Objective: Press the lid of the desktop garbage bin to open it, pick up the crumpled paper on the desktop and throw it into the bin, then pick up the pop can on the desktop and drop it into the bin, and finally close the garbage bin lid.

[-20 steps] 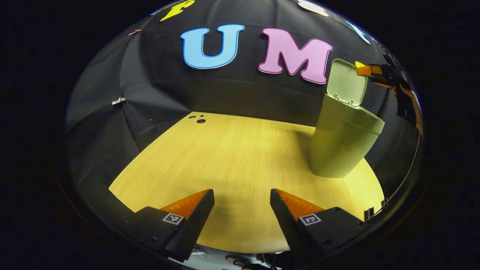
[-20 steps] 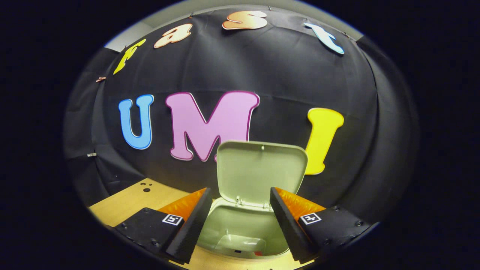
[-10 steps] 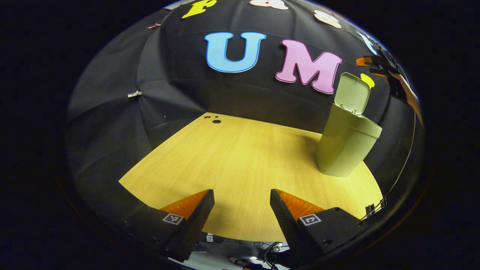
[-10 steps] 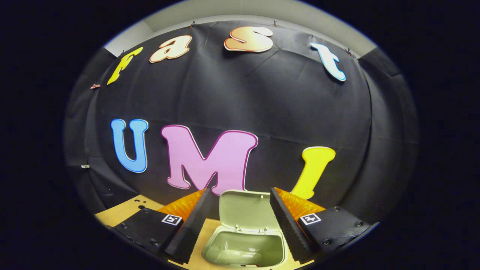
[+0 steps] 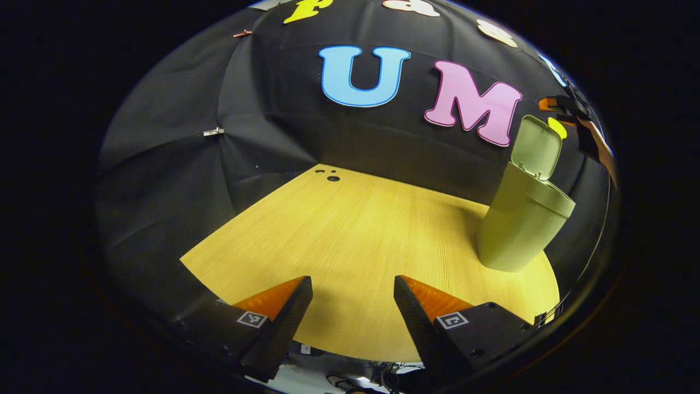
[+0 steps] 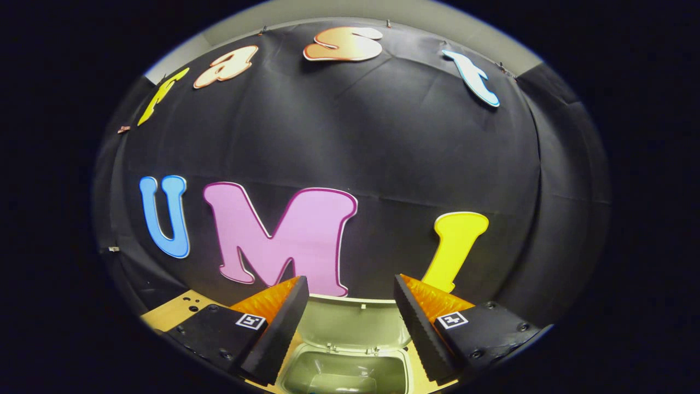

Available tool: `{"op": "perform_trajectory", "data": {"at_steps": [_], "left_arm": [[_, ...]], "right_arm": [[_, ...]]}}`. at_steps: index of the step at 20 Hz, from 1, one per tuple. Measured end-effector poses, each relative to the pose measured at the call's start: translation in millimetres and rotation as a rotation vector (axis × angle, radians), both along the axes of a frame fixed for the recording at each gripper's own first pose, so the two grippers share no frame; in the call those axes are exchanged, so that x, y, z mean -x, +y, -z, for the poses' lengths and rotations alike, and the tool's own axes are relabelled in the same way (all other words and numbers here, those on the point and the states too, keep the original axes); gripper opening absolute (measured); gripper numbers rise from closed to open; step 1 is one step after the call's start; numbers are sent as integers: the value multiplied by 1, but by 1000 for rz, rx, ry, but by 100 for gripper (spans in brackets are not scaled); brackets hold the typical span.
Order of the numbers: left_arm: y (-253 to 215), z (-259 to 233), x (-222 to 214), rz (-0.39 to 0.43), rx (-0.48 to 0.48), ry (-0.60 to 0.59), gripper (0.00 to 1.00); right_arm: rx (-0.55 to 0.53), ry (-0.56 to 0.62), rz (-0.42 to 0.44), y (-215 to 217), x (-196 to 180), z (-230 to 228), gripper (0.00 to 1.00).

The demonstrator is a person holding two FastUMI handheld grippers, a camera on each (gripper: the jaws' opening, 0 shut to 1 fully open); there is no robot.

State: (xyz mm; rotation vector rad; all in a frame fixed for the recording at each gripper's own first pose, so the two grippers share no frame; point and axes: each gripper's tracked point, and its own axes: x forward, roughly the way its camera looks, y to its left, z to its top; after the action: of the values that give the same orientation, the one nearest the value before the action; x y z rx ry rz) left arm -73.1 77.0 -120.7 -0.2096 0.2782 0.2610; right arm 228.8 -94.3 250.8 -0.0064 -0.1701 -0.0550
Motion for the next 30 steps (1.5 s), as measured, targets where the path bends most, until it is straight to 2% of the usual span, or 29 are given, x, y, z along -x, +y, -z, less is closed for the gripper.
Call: {"op": "perform_trajectory", "data": {"at_steps": [6, 11, 16, 21, 30], "left_arm": [[-22, -1, -20, -5, -12, 28, 96], [-33, -6, -32, -3, -12, 31, 96], [-39, -5, -39, 20, -15, 31, 96], [-45, 2, -38, 56, -13, 41, 96], [-62, 10, -45, 151, -42, 72, 96]], "right_arm": [[-22, 11, 13, -12, -46, 14, 97], [-44, 17, -10, -9, -57, 19, 97], [-56, 55, -43, -6, -40, 28, 96], [-91, 101, -67, -3, -8, 48, 96], [-112, 200, -78, 4, 39, 120, 97]]}}
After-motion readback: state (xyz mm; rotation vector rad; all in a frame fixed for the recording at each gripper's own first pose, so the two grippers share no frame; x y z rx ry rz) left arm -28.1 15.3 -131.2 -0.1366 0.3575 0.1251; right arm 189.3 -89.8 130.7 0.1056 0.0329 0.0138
